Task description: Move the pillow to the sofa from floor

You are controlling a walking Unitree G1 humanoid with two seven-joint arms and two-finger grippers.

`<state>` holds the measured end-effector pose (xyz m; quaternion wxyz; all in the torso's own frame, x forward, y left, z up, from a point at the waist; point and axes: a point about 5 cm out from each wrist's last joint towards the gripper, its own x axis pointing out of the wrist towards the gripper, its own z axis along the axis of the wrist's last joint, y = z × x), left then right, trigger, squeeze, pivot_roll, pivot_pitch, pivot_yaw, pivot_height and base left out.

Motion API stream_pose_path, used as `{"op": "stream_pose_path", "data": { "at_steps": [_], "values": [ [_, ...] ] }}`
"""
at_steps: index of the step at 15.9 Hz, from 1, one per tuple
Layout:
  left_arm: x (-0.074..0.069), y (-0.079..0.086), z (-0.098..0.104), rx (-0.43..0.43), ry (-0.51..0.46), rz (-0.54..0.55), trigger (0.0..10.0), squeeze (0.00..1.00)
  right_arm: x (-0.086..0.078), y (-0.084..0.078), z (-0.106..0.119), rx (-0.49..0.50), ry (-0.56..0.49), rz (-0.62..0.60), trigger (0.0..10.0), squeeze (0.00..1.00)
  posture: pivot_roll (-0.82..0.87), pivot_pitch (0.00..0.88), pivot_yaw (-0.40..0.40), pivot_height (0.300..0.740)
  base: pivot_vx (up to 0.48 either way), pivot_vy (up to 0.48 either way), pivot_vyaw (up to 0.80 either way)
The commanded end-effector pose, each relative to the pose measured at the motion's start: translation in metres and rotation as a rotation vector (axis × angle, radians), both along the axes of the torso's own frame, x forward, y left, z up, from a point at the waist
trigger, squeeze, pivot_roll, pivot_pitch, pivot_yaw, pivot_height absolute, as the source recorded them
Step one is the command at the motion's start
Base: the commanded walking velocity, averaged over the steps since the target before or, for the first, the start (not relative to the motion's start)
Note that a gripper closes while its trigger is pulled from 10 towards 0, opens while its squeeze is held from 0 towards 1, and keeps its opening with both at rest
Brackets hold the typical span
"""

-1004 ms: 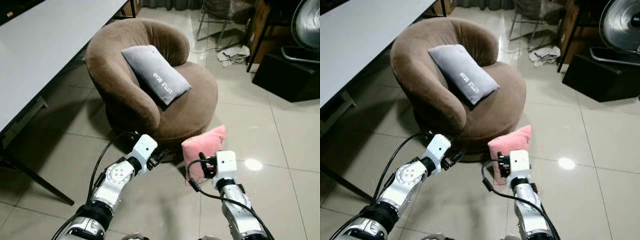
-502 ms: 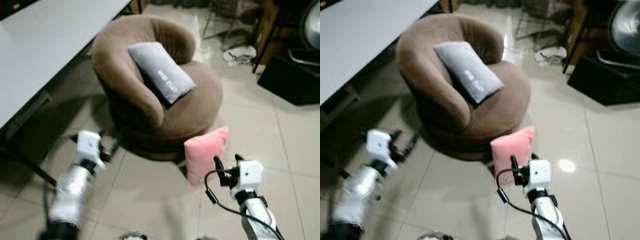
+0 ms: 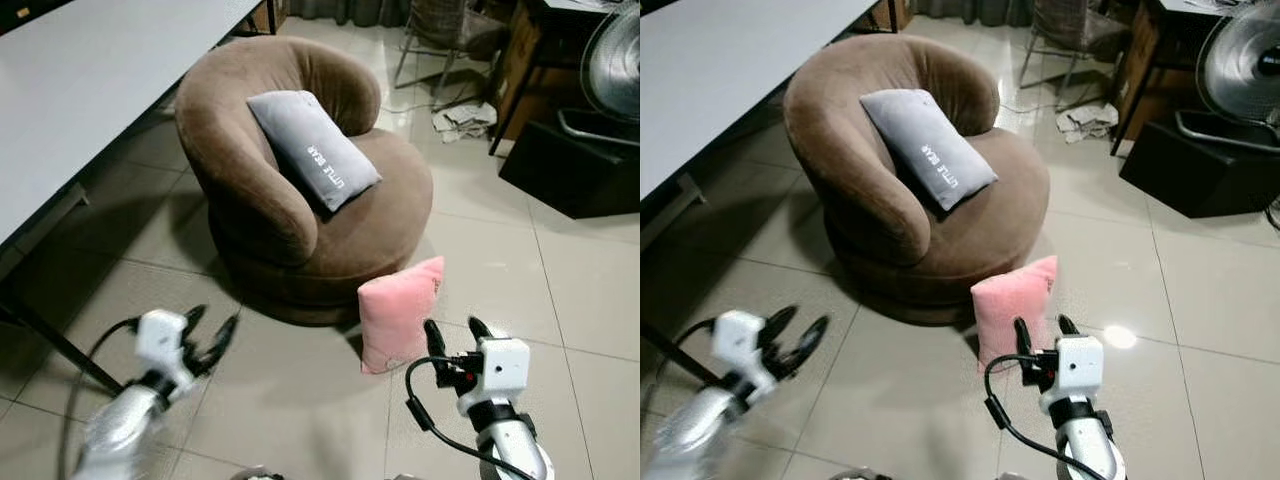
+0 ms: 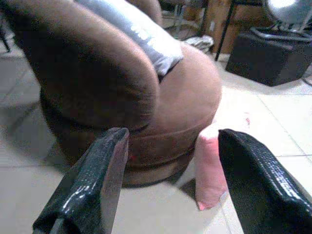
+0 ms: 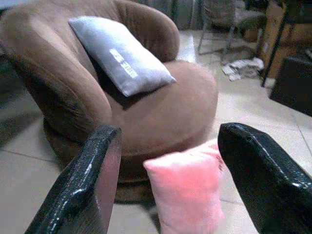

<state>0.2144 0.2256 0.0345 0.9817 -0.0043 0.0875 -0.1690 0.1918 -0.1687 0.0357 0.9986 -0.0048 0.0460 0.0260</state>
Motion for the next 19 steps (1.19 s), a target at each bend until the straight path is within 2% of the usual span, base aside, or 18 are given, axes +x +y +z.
{"op": "stream_pose_path", "data": {
  "at_steps": [1,2,3,5,8,10,11,14,15,16,19],
  "values": [
    [-0.005,0.016,0.005,0.000,-0.006,-0.003,10.0,0.00,0.002,-0.004,0.002,-0.038,0.009,-0.029,10.0,0.00,0.02,0.031,0.031,0.735,0.000,0.000,0.00],
    [-0.010,0.030,0.007,0.005,-0.010,-0.017,10.0,0.00,0.004,-0.003,0.002,-0.034,0.001,-0.018,10.0,0.00,0.02,0.034,0.035,0.735,0.000,0.000,0.00],
    [-0.010,0.032,0.008,0.009,-0.011,-0.025,10.0,0.00,0.004,-0.002,0.002,-0.026,-0.007,-0.011,10.0,0.00,0.02,0.034,0.035,0.735,0.000,0.000,0.00],
    [-0.012,0.048,0.000,0.024,0.020,-0.040,10.0,0.00,0.005,0.002,-0.002,-0.018,0.013,-0.002,10.0,0.00,0.01,0.041,0.043,0.735,0.000,0.000,-0.48],
    [-0.009,0.047,-0.015,0.035,0.064,-0.063,10.0,0.00,0.006,0.005,-0.004,-0.034,0.024,0.007,10.0,0.00,0.00,0.045,0.052,0.735,0.000,0.000,-0.49],
    [-0.008,0.041,-0.026,0.067,0.100,-0.085,10.0,0.00,0.008,0.004,-0.010,-0.080,0.059,-0.014,10.0,0.00,0.00,0.044,0.059,0.735,0.000,0.000,0.00],
    [-0.011,0.043,-0.030,0.064,0.115,-0.076,10.0,0.00,0.009,0.004,-0.010,-0.079,0.060,-0.015,10.0,0.00,0.00,0.044,0.060,0.735,0.000,0.000,0.00],
    [-0.026,0.061,-0.042,0.061,0.186,-0.030,10.0,0.00,0.012,0.005,-0.008,-0.070,0.048,-0.005,10.0,0.00,0.00,0.046,0.062,0.735,0.000,0.000,0.00],
    [-0.037,0.068,-0.048,0.065,0.226,-0.005,10.0,0.00,0.013,0.006,-0.009,-0.074,0.051,-0.005,10.0,0.00,0.00,0.048,0.060,0.735,0.000,0.000,0.00],
    [-0.041,0.069,-0.051,0.064,0.239,0.004,10.0,0.00,0.015,0.007,-0.009,-0.077,0.050,0.000,10.0,0.00,0.00,0.048,0.060,0.735,0.000,0.000,0.00],
    [-0.043,0.071,-0.050,0.096,0.235,-0.018,10.0,0.00,0.018,0.007,-0.009,-0.079,0.049,0.005,10.0,0.00,0.00,0.047,0.061,0.735,0.480,0.000,0.00]
  ]
}}
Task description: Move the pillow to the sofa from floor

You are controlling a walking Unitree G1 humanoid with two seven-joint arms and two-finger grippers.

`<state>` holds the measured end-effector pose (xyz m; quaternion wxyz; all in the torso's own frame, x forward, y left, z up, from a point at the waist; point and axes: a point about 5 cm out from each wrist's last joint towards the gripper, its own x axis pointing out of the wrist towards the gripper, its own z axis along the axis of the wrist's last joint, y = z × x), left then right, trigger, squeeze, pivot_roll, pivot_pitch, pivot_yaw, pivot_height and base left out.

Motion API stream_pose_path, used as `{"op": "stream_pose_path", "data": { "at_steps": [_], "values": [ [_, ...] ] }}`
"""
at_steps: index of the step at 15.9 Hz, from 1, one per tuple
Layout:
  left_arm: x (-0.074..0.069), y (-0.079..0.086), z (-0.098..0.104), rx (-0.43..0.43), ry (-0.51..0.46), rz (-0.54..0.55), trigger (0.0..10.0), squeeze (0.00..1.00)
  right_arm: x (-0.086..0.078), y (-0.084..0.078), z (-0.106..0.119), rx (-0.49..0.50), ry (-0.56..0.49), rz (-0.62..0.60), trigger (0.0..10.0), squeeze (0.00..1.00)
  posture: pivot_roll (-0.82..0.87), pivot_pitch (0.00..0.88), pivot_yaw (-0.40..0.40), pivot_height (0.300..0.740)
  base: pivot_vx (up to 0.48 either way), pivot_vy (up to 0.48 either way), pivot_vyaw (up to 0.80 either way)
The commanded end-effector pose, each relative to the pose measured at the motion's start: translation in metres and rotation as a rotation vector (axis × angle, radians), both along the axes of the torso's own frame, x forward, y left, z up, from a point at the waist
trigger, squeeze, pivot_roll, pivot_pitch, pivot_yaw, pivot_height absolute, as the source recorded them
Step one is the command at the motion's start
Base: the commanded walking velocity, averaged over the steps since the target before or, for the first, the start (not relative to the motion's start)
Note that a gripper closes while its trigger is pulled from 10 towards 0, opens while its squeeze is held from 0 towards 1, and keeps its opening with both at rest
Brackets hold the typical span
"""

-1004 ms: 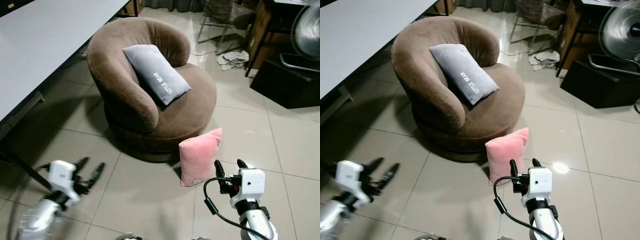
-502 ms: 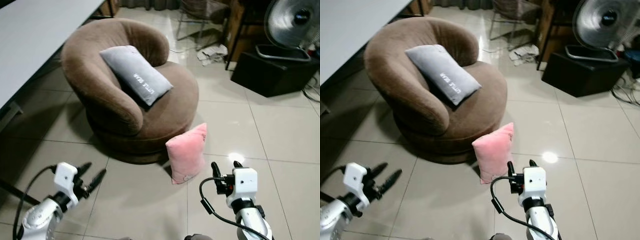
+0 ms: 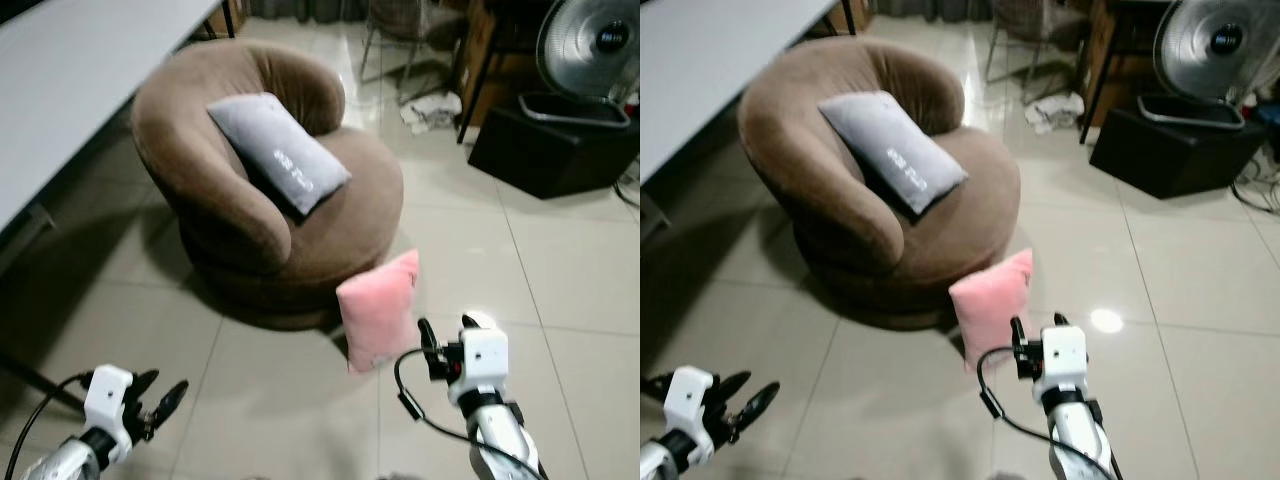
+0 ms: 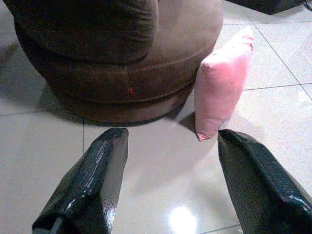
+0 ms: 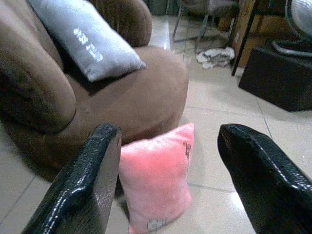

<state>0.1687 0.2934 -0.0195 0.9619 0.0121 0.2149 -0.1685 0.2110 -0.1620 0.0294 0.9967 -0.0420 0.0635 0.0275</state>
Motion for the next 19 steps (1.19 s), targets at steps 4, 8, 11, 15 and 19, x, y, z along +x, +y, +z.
{"op": "stream_pose_path", "data": {
  "at_steps": [4,8,11,15,19],
  "values": [
    [-0.008,0.006,0.001,0.025,0.010,-0.036,10.0,0.00,0.000,-0.002,-0.005,-0.006,0.024,0.001,10.0,0.00,-0.01,0.049,0.064,0.735,0.480,0.000,0.00],
    [0.011,-0.008,0.007,0.023,-0.046,-0.132,10.0,0.00,0.000,0.002,-0.006,-0.002,0.028,0.011,10.0,0.00,0.00,0.051,0.072,0.735,0.480,0.000,0.00],
    [0.011,-0.010,0.006,0.029,-0.039,-0.155,10.0,0.00,0.001,0.004,-0.006,-0.002,0.016,0.025,10.0,0.00,-0.01,0.052,0.079,0.735,0.480,0.000,0.00],
    [0.013,-0.013,0.007,0.043,-0.038,-0.206,10.0,0.00,0.002,0.008,-0.005,-0.004,0.010,0.038,10.0,0.00,-0.01,0.055,0.083,0.735,0.480,0.000,0.00],
    [0.014,-0.011,0.007,0.056,-0.035,-0.182,10.0,0.00,0.001,0.008,-0.009,0.015,0.031,0.035,10.0,0.00,0.00,0.061,0.083,0.705,0.000,0.000,0.00]
  ]
}}
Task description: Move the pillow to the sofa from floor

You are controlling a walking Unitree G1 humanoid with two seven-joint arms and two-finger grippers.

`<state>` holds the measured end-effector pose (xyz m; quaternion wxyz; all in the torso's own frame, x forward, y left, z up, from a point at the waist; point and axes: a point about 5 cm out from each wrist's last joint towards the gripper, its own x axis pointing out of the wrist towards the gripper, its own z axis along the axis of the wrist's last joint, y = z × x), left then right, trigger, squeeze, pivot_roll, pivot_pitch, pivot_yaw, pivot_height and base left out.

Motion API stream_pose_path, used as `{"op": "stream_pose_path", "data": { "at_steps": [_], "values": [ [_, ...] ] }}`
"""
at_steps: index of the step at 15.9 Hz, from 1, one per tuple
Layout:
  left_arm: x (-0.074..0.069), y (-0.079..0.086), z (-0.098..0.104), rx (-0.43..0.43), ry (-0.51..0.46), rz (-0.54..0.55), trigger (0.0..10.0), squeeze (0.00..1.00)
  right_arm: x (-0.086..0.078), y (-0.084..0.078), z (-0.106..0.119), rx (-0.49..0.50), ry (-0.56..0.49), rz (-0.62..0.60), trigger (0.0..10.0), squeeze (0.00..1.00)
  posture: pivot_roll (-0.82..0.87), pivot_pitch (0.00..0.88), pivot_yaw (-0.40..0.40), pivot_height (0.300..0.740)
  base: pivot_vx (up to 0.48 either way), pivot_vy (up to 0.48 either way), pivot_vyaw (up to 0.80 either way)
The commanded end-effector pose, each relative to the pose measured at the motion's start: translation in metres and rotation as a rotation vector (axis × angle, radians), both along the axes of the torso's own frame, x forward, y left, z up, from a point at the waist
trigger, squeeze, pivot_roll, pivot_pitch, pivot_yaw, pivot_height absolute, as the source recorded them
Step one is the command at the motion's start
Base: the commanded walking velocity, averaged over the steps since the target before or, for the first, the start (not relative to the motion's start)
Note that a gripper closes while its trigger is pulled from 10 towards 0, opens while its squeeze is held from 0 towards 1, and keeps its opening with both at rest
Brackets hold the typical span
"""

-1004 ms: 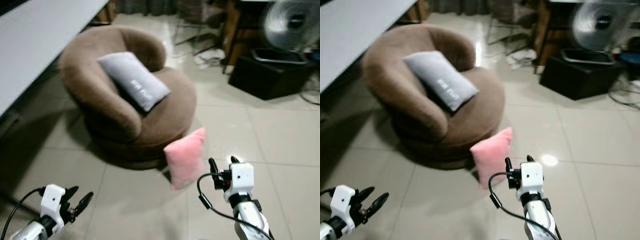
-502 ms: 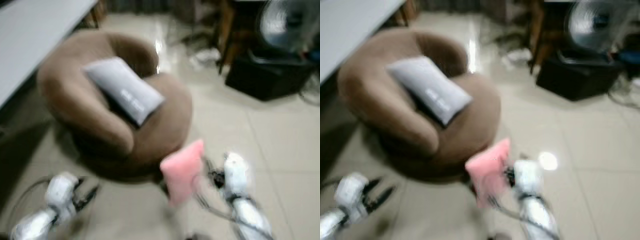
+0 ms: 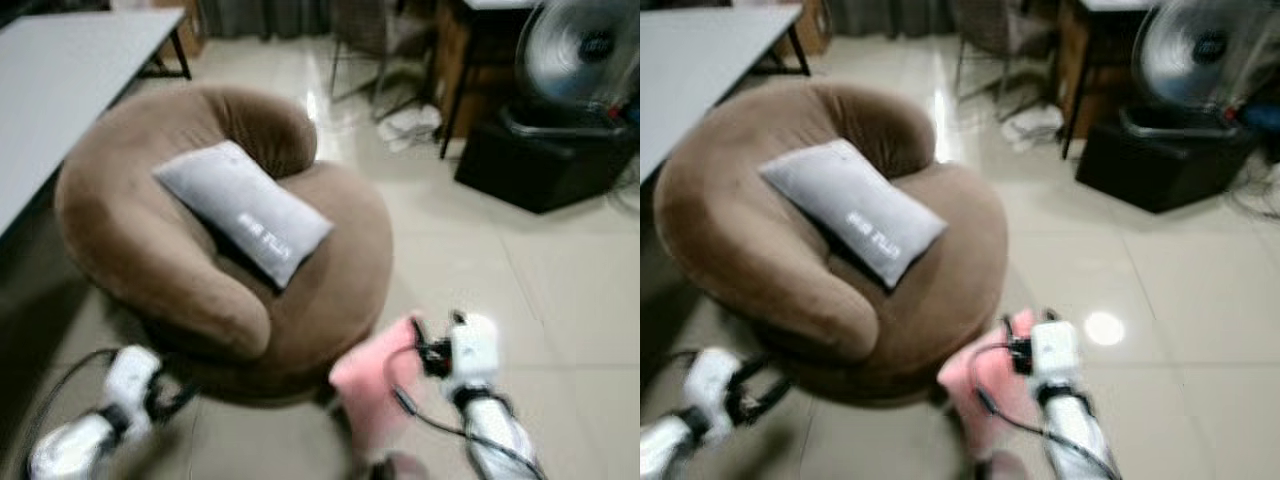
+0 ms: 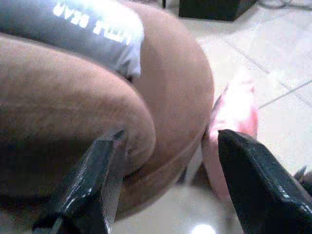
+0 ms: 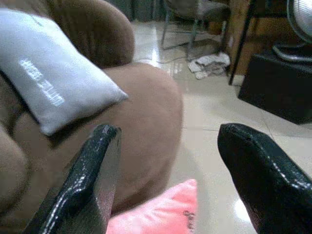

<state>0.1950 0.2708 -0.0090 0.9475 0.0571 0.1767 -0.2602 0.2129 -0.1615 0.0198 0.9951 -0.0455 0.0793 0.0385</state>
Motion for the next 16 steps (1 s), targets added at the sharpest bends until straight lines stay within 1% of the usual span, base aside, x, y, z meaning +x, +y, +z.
{"op": "stream_pose_path", "data": {
  "at_steps": [1,2,3,4,5,6,7,8,9,10,12,15,16],
  "values": [
    [-0.011,0.013,-0.003,0.029,0.043,0.033,10.0,0.00,-0.001,0.008,0.000,0.025,-0.001,0.014,10.0,0.00,0.00,0.061,0.084,0.696,0.000,0.000,0.00],
    [-0.009,0.012,-0.003,0.035,0.046,0.039,10.0,0.00,-0.001,0.008,0.000,0.026,-0.001,0.015,10.0,0.00,0.00,0.062,0.086,0.686,0.000,0.000,0.00],
    [-0.010,0.014,-0.002,0.040,0.042,0.035,10.0,0.00,-0.001,0.009,0.000,0.029,-0.002,0.016,10.0,0.00,0.00,0.064,0.089,0.676,0.000,0.000,0.00],
    [0.004,-0.011,-0.004,0.024,0.004,-0.006,10.0,0.00,-0.001,0.009,0.000,0.032,-0.003,0.016,10.0,0.00,0.00,0.064,0.089,0.666,0.000,0.000,0.00],
    [0.021,-0.040,-0.003,0.006,-0.043,-0.049,10.0,0.00,-0.001,0.010,-0.001,0.032,-0.002,0.016,10.0,0.00,0.00,0.064,0.090,0.661,0.000,0.000,0.00],
    [0.042,-0.080,0.005,-0.024,-0.122,-0.106,10.0,0.00,-0.002,0.010,-0.001,0.033,-0.002,0.015,10.0,0.00,0.00,0.065,0.091,0.651,0.000,0.000,0.00],
    [0.048,-0.092,0.009,-0.034,-0.152,-0.127,10.0,0.00,-0.002,0.010,-0.001,0.033,-0.002,0.015,10.0,0.00,0.00,0.064,0.092,0.641,0.000,0.000,0.00],
    [0.058,-0.117,0.016,-0.045,-0.185,-0.155,10.0,0.00,-0.001,0.010,-0.001,0.037,-0.001,0.010,10.0,0.00,0.00,0.064,0.095,0.626,0.000,0.000,0.00],
    [0.064,-0.128,0.019,-0.050,-0.199,-0.165,10.0,0.00,-0.001,0.010,-0.001,0.038,-0.002,0.009,10.0,0.00,0.00,0.066,0.096,0.616,0.000,0.000,0.00],
    [0.068,-0.137,0.024,-0.036,-0.217,-0.175,10.0,0.00,-0.001,0.011,-0.001,0.039,-0.002,0.009,10.0,0.00,0.00,0.066,0.096,0.601,0.000,0.000,0.00],
    [0.071,-0.142,0.030,-0.027,-0.239,-0.176,10.0,0.00,-0.001,0.011,-0.001,0.040,-0.002,0.012,10.0,0.00,0.00,0.065,0.096,0.586,0.000,0.000,0.00],
    [0.069,-0.144,0.038,0.019,-0.262,-0.211,10.0,0.00,-0.001,0.013,-0.002,0.042,0.001,0.013,10.0,0.00,0.00,0.065,0.097,0.552,0.000,0.000,0.00],
    [0.069,-0.143,0.038,0.029,-0.264,-0.218,10.0,0.00,-0.001,0.013,-0.002,0.042,0.001,0.014,10.0,0.00,0.00,0.063,0.099,0.547,0.000,0.000,0.00]
  ]
}}
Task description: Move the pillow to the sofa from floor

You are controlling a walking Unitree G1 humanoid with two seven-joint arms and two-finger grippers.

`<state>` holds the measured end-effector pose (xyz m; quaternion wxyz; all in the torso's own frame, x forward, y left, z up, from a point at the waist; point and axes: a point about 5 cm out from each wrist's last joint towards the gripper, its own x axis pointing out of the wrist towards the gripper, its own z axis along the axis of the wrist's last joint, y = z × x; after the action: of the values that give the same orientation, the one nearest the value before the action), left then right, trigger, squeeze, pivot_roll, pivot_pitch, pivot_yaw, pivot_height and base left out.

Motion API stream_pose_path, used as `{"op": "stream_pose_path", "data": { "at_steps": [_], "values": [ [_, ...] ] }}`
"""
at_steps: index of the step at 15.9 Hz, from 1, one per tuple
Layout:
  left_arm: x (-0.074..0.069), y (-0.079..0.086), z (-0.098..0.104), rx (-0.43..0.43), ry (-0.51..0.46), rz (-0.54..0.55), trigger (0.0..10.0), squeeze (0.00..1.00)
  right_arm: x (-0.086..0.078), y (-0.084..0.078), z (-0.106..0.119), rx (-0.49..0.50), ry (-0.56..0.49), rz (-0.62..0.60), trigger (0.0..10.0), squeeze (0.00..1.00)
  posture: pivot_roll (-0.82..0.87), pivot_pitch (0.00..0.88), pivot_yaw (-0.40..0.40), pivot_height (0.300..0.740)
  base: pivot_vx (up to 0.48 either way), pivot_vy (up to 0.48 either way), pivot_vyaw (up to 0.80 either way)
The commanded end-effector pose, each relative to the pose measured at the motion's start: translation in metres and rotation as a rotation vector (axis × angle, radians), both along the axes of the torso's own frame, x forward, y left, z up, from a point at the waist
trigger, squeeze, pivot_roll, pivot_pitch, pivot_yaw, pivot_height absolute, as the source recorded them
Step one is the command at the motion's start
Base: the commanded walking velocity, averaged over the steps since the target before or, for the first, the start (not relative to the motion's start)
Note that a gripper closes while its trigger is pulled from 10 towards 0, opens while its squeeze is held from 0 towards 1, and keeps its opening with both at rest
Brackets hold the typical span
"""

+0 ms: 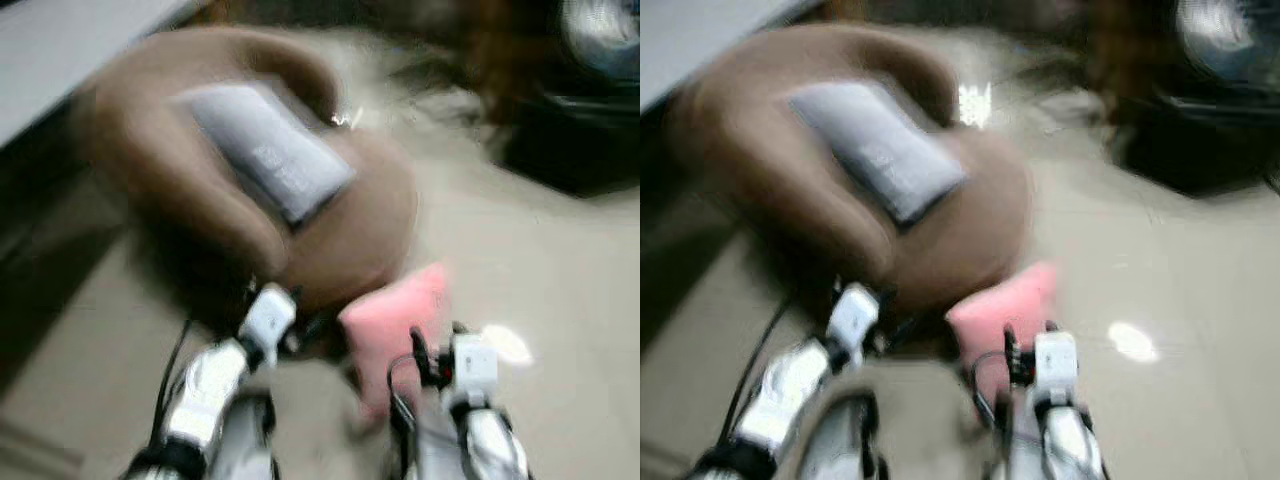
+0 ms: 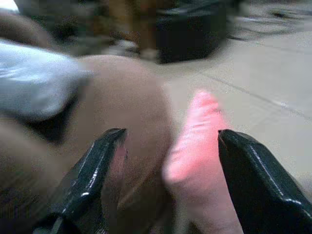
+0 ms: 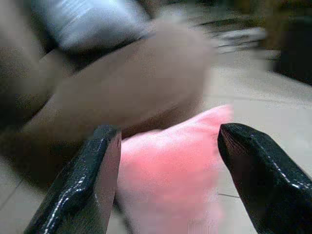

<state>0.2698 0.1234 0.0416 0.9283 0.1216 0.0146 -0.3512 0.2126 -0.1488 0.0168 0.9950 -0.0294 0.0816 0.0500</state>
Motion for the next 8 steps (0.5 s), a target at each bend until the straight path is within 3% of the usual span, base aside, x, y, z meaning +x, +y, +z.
{"op": "stream_pose_path", "data": {
  "at_steps": [1,3,6,8],
  "values": [
    [-0.005,0.008,-0.009,0.034,0.061,0.013,10.0,0.00,-0.001,0.002,-0.001,0.018,0.004,-0.009,10.0,0.00,0.00,0.062,0.101,0.532,0.000,0.000,0.00],
    [0.003,0.013,-0.001,0.062,0.053,0.005,10.0,0.00,0.002,0.002,0.000,0.032,0.002,-0.022,10.0,0.00,0.01,0.063,0.104,0.517,0.000,0.000,0.00],
    [0.034,0.024,0.022,0.088,0.038,0.041,10.0,0.00,0.001,0.006,0.002,0.020,-0.010,-0.001,10.0,0.00,0.00,0.064,0.112,0.517,0.000,0.000,0.00],
    [0.038,0.019,0.027,0.100,0.031,0.003,10.0,0.00,0.000,0.007,0.002,0.018,-0.011,-0.004,10.0,0.00,0.00,0.066,0.114,0.517,0.000,0.000,0.00]
  ]
}}
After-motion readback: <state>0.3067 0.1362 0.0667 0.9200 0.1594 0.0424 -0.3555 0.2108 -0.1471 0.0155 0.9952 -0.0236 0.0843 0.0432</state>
